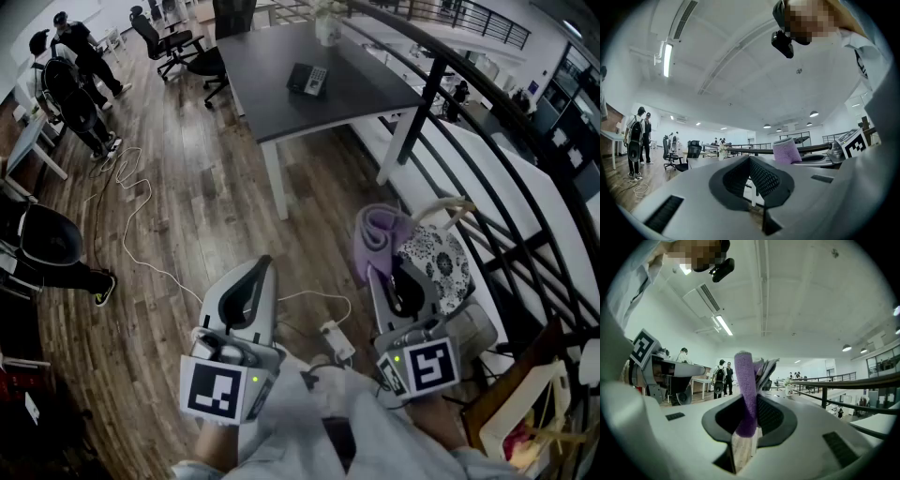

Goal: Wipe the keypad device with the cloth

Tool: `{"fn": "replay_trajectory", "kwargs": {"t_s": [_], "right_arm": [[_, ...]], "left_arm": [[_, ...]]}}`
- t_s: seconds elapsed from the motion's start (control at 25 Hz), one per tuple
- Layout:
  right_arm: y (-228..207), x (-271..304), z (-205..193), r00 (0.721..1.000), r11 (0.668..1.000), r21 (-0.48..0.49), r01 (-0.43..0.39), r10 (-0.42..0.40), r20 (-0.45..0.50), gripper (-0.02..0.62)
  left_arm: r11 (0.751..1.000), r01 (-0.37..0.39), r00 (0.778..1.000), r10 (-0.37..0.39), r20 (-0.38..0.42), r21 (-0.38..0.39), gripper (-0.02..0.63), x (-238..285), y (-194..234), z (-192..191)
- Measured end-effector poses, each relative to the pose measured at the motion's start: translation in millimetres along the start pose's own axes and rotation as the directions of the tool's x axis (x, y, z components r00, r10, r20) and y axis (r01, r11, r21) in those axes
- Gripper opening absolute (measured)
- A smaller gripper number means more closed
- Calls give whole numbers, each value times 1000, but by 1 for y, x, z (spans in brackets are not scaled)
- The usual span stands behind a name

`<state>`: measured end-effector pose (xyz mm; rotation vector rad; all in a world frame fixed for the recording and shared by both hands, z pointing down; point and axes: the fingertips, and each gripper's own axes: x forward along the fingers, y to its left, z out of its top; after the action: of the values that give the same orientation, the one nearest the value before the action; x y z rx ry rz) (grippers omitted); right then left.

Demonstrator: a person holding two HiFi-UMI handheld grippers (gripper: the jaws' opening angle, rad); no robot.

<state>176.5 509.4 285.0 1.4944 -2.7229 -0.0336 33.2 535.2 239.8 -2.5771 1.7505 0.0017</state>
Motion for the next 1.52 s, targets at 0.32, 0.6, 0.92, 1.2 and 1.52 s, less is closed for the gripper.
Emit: {"fn": "replay_trajectory", "kwargs": {"t_s": [0.32, 0.6, 0.92, 1.2, 1.52], "right_arm": [[1, 1, 0, 1000, 1000, 8, -10, 10, 0, 81], [2, 0, -1, 1000, 1000, 24, -12, 12, -1, 81], [-1, -16, -3, 1000, 1000, 26, -12, 12, 4, 83], [-8, -23, -6, 1000, 999, 39, 7, -7, 2, 83], [-24, -24, -5, 998, 998, 40, 55, -55, 1, 83]], "left_arm": [[1000, 0, 1000, 0, -3, 10, 11, 2, -2, 2], [1000, -4, 1000, 4, -1, 8, 11, 0, -1, 1], [1000, -4, 1000, 3, 20, 18, 11, -3, -16, 5], [999, 9, 1000, -10, 16, 38, 11, 1, -22, 6], [999, 35, 999, -35, 19, 20, 11, 18, -22, 8]]}}
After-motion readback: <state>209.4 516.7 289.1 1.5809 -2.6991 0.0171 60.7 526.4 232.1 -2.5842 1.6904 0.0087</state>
